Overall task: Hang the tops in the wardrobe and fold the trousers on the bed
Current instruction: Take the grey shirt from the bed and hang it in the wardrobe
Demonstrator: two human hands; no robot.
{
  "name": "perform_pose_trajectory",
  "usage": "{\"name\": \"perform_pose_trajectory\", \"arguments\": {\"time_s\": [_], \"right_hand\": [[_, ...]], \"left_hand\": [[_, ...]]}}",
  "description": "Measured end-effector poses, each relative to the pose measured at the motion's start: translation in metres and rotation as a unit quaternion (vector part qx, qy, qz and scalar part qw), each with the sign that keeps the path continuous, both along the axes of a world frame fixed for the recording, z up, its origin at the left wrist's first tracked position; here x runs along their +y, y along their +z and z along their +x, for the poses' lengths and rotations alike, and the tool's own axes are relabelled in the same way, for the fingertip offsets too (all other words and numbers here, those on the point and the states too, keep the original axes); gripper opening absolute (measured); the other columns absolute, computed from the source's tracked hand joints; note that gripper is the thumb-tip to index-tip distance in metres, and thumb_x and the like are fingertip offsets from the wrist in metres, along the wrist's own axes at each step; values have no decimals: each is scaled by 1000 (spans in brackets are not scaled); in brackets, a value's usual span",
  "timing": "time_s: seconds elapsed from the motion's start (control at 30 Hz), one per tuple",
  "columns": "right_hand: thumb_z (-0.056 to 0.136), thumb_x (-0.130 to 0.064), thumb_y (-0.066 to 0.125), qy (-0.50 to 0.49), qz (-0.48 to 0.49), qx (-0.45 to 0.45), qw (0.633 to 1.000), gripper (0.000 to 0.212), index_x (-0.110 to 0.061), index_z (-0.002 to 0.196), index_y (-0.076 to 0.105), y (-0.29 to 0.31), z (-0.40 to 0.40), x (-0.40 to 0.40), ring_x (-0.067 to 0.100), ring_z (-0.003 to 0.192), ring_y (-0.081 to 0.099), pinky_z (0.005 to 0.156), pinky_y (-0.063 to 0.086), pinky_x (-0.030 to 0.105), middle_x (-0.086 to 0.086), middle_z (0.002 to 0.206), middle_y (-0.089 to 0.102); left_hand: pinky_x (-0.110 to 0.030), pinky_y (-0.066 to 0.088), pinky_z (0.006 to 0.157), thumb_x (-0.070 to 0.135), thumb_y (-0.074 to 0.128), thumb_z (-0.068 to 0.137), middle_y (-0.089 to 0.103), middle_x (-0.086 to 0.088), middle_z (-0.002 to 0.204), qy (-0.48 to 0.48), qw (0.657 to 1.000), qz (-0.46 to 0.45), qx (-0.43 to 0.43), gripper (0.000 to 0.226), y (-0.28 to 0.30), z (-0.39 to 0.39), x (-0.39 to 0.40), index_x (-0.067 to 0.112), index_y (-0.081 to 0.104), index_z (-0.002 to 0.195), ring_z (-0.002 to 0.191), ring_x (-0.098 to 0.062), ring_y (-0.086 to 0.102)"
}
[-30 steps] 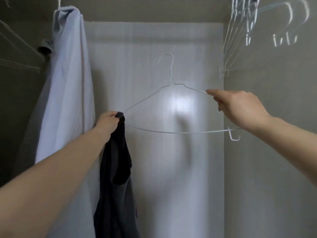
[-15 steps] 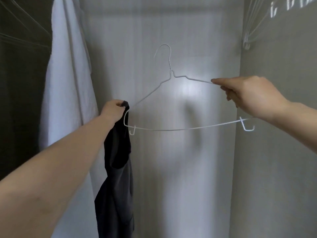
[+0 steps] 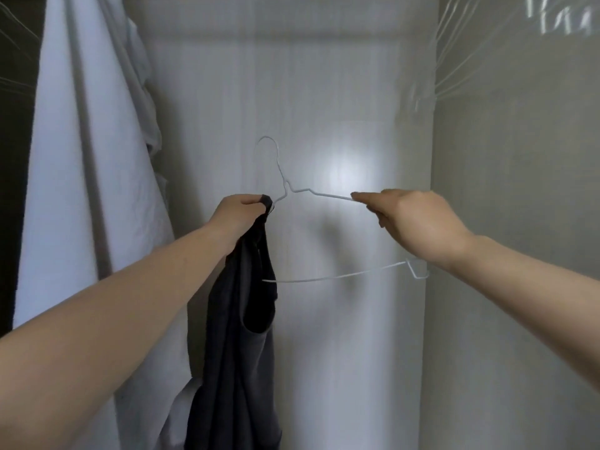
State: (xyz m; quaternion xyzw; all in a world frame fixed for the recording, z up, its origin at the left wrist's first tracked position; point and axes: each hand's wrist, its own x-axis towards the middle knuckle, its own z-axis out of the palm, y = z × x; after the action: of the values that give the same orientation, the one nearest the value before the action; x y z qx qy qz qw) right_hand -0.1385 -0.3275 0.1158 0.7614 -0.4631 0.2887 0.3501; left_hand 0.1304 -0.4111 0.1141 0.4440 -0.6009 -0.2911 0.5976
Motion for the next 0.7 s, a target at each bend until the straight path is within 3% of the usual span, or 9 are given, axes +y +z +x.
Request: {"name": "perform_pose_trajectory", "arguments": {"time_s": [0.13,0.27,0.37,0.43,0.5,0.57,0.63,0.7], "right_hand": [[86,-22,19,35,-8,-13,999,60,-30,138,48,-14,-6,-7,32,85,64,66,49,35,3,96,66],[79,-36,6,59,-39,-7,997,73,-28,133,55,-18,-15,-7,30,72,63,58,50,36,1,86,66],[86,-30,16,49,-59,12,997,60,-28,128,59,-17,-21,-8,28,66,64,50,48,32,0,82,66],[87,-15,46,23,-96,34,995,39,-23,121,64,-15,-22,-9,27,64,62,47,40,25,0,80,65],[75,-1,65,7,-173,93,981,44,-14,117,66,-15,-22,-11,29,76,63,58,44,29,7,92,66],[79,0,52,40,-231,165,958,42,-7,119,65,-18,-16,-9,33,98,63,82,49,39,15,111,65],[85,-6,42,104,-202,216,950,43,-5,122,63,-31,-4,-4,31,108,60,95,47,43,15,118,64],[86,-13,42,155,-87,233,956,41,-7,120,64,-53,8,-7,28,100,64,85,53,41,9,113,67]], "left_hand": [[-33,50,86,20,69,85,70,-5,90,-72,997,-14,19,8,7,-15,11,23,74,80,83,-20,62],[-32,47,95,37,76,79,73,-6,100,-60,996,-43,-40,17,8,-27,11,20,76,83,91,-17,64],[-28,43,74,36,73,81,64,-7,82,-34,997,-58,-49,34,7,-34,10,3,70,87,77,-17,55],[-22,36,63,31,68,87,59,-3,73,-22,995,-65,-74,32,5,-39,8,-1,64,80,70,-15,49],[-18,32,56,27,63,90,57,2,70,-3,993,-68,-95,28,2,-45,6,8,57,71,66,-13,46],[-19,31,55,27,61,91,58,-2,76,12,993,-73,-96,29,1,-49,2,8,53,72,67,-14,46],[-23,31,59,28,61,91,56,-7,83,25,993,-80,-81,29,4,-52,-2,0,57,83,73,-16,47],[-24,32,61,27,60,92,57,-8,88,26,994,-84,-66,29,9,-55,-3,-1,59,87,77,-17,48]]}}
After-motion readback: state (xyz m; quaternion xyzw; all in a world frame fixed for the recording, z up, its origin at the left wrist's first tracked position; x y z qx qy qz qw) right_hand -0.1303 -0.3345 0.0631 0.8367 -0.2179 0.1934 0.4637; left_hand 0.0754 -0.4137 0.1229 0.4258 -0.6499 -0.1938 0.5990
